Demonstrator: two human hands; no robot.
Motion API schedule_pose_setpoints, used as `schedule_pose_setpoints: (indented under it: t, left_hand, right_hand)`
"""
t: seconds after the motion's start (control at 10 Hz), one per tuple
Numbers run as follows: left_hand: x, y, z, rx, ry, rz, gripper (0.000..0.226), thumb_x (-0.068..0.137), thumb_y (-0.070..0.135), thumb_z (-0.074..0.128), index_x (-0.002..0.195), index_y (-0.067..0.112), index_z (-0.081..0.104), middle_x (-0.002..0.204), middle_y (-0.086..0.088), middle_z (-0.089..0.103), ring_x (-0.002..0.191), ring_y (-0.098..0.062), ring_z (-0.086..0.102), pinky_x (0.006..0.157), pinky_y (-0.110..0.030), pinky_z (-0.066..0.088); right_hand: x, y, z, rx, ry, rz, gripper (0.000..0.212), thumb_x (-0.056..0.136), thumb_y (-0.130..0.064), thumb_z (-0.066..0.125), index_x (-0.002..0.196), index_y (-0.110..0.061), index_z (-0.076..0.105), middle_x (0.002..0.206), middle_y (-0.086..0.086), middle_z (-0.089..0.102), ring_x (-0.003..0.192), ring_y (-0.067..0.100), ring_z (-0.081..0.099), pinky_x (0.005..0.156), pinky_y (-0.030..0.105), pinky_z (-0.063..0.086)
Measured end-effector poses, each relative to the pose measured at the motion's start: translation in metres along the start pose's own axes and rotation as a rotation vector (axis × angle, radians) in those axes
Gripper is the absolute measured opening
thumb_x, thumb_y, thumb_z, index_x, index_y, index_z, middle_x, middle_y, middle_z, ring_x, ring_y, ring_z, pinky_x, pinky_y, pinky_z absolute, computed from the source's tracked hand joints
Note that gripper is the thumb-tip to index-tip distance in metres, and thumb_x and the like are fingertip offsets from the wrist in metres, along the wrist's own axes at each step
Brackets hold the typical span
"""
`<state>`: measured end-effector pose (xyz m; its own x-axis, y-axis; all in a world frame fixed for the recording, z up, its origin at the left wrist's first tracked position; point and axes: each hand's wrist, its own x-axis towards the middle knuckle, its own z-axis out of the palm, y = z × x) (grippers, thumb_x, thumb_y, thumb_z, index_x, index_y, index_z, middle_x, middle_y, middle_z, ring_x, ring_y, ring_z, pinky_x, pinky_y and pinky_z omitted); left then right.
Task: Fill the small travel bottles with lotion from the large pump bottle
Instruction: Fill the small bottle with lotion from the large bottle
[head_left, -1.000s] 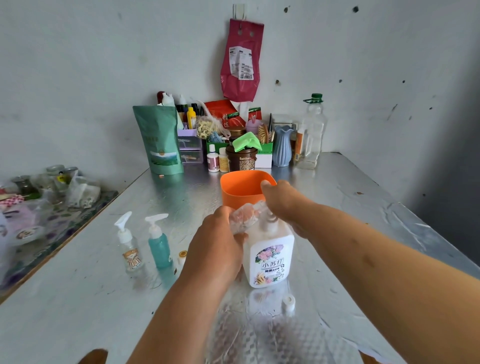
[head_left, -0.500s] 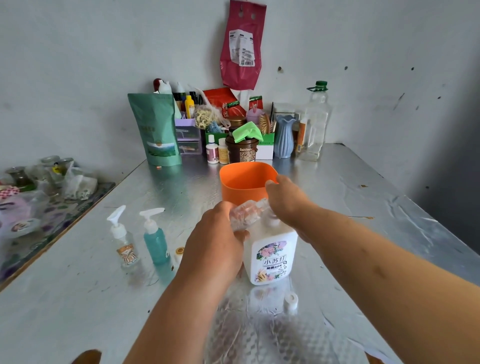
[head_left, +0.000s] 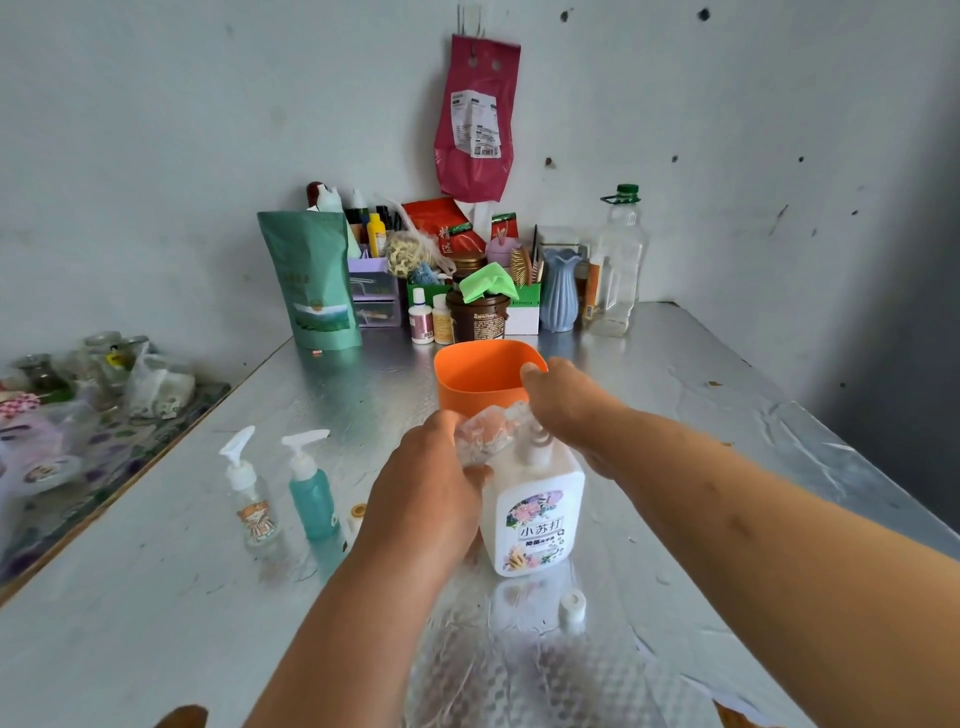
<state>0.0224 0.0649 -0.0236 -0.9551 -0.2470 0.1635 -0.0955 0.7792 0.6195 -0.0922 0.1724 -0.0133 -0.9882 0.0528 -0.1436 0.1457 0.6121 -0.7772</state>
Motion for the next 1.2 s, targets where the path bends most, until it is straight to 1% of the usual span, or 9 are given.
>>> schedule_pose_setpoints:
  t: [0.1,0.2,0.3,0.5,0.8,0.9,1.0,1.1,1.2]
  left_hand:
    - [0.001,-0.001,0.001,0.0,0.0,-0.006,0.035,0.092,0.032,0.063,0.124,0.03,0.05,0.118,0.007,0.062,0.103,-0.017,0.061,0.08,-0.03,0.048]
    - [0.002,-0.003,0.001,0.005,0.0,0.005,0.035,0.092,0.031,0.064,0.124,0.029,0.051,0.118,0.006,0.062,0.103,-0.017,0.06,0.078,-0.028,0.044]
    - [0.004,-0.004,0.001,0.011,-0.001,0.009,0.035,0.091,0.031,0.064,0.124,0.028,0.051,0.118,0.006,0.063,0.103,-0.017,0.06,0.079,-0.029,0.045]
    - [0.004,-0.008,0.005,0.016,-0.028,-0.009,0.031,0.092,0.031,0.063,0.12,0.028,0.052,0.115,0.006,0.063,0.102,-0.018,0.06,0.083,-0.034,0.049]
    - [-0.002,-0.001,-0.002,0.023,-0.004,0.005,0.033,0.092,0.032,0.063,0.123,0.029,0.051,0.118,0.006,0.063,0.103,-0.019,0.061,0.082,-0.032,0.048]
    - [-0.002,0.0,-0.002,0.026,0.0,0.0,0.035,0.092,0.033,0.063,0.124,0.03,0.05,0.12,0.006,0.062,0.104,-0.018,0.061,0.083,-0.032,0.048]
    - [-0.001,-0.001,-0.001,0.021,0.0,-0.001,0.036,0.092,0.034,0.064,0.125,0.03,0.05,0.119,0.006,0.062,0.104,-0.017,0.061,0.085,-0.034,0.05]
    - [0.001,-0.003,0.001,0.017,0.001,0.002,0.036,0.091,0.033,0.064,0.124,0.03,0.051,0.119,0.007,0.062,0.104,-0.017,0.061,0.086,-0.035,0.051]
    - [0.003,-0.004,0.002,0.019,0.002,0.003,0.035,0.091,0.033,0.064,0.123,0.03,0.051,0.118,0.007,0.062,0.103,-0.017,0.061,0.085,-0.033,0.05]
  right_hand:
    - [0.004,0.002,0.005,0.008,0.003,-0.01,0.038,0.085,-0.042,0.024,0.11,-0.018,0.038,0.101,0.01,0.034,0.094,0.03,0.029,0.079,0.044,0.025]
    - [0.003,0.002,0.004,0.067,0.018,-0.016,0.013,0.095,-0.031,0.026,0.088,-0.022,0.033,0.098,0.006,0.034,0.096,0.026,0.028,0.085,0.045,0.032]
    - [-0.011,0.001,-0.004,-0.07,0.022,-0.136,0.032,0.102,-0.019,0.029,0.07,-0.025,0.03,0.109,0.005,0.036,0.101,0.023,0.033,0.104,0.049,0.037]
    - [-0.016,0.007,0.001,-0.206,0.008,-0.201,0.036,0.102,-0.015,0.028,0.134,-0.005,0.043,0.128,0.011,0.044,0.119,0.029,0.042,0.108,0.046,0.035]
    - [-0.016,-0.004,-0.003,-0.04,0.005,-0.084,0.053,0.098,-0.034,0.023,0.144,-0.009,0.031,0.142,0.015,0.041,0.13,0.035,0.038,0.11,0.052,0.031]
    - [-0.003,0.0,0.003,0.012,0.039,-0.055,0.067,0.084,-0.045,0.022,0.141,-0.012,0.034,0.124,0.012,0.046,0.116,0.031,0.043,0.102,0.052,0.037]
    - [-0.004,0.001,0.004,0.023,0.019,-0.042,0.048,0.086,-0.041,0.023,0.115,-0.013,0.048,0.106,0.011,0.037,0.097,0.029,0.036,0.086,0.044,0.034]
    - [-0.016,-0.002,-0.004,-0.031,0.016,-0.107,0.032,0.101,-0.021,0.028,0.069,-0.024,0.03,0.106,0.009,0.036,0.097,0.025,0.034,0.098,0.048,0.038]
    - [-0.016,0.001,-0.005,-0.166,0.037,-0.183,0.02,0.102,-0.016,0.028,0.086,-0.019,0.04,0.111,0.01,0.04,0.1,0.024,0.035,0.104,0.048,0.038]
